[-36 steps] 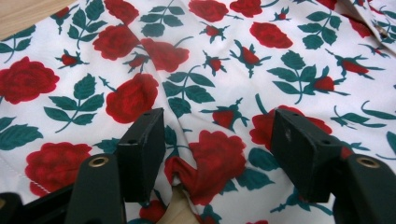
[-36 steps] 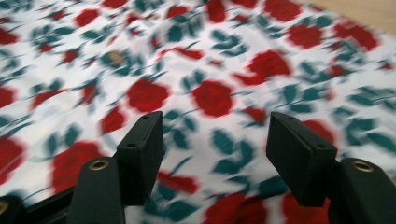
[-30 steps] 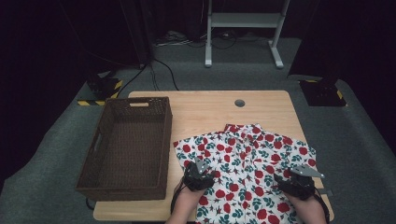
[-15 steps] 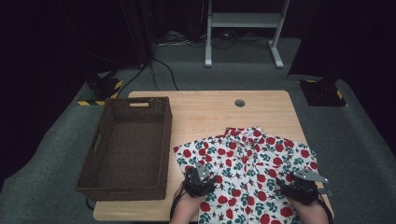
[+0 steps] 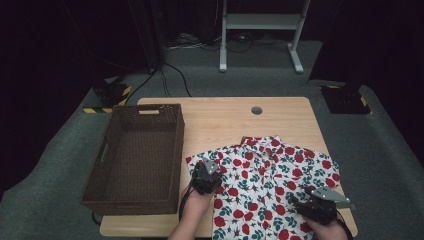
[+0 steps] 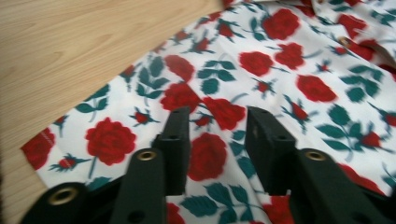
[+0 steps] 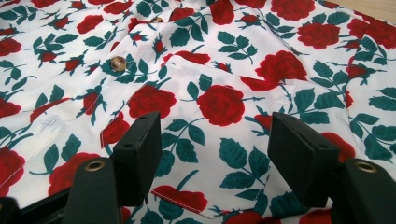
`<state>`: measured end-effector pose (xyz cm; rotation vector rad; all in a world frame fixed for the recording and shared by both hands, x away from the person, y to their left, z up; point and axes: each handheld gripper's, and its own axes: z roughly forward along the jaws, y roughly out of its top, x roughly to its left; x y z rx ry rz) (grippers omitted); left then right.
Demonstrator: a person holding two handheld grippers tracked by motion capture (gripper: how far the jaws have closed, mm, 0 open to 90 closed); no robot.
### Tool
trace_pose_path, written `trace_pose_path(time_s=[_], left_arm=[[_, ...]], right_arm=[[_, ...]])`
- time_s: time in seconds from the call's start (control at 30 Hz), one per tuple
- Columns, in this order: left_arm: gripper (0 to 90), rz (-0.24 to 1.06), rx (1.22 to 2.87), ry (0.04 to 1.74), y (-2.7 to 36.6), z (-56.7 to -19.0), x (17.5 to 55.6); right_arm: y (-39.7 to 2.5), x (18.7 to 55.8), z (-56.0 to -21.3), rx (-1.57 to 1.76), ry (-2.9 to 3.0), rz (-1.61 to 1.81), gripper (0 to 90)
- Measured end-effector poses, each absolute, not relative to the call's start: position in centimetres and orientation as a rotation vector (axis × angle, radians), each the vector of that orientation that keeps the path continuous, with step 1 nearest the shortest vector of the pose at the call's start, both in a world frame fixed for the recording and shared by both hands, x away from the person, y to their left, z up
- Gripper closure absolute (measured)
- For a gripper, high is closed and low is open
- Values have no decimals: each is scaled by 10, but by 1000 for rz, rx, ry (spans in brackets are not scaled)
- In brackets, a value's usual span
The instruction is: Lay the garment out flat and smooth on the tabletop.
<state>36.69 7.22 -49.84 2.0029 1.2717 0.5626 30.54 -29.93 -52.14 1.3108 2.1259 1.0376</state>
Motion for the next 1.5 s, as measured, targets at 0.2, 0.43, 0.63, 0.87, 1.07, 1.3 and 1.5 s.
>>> trace_pose_path(time_s=[0.2, 0.43, 0.63, 0.87, 1.07, 1.3, 1.5], left_arm=[[826, 651, 2011, 1403, 78, -506, 383], [728, 751, 2035, 1487, 85, -520, 393], [489, 785, 2009, 1533, 89, -525, 395], [213, 726, 1980, 1577, 91, -527, 399], [154, 596, 1934, 1593, 89, -530, 402], [375, 569, 1927, 1532, 87, -528, 397], [636, 529, 1862, 1561, 93, -527, 394]], right_arm=[[-298, 307, -525, 1313, 2141, 1039, 353], [-300, 308, -525, 1335, 2134, 1059, 355], [-300, 308, -525, 1343, 2137, 1059, 356], [-299, 308, -526, 1334, 2150, 1054, 355], [-299, 308, -526, 1337, 2149, 1056, 355], [-299, 308, -526, 1336, 2152, 1056, 356], [-298, 308, -526, 1340, 2154, 1053, 356]])
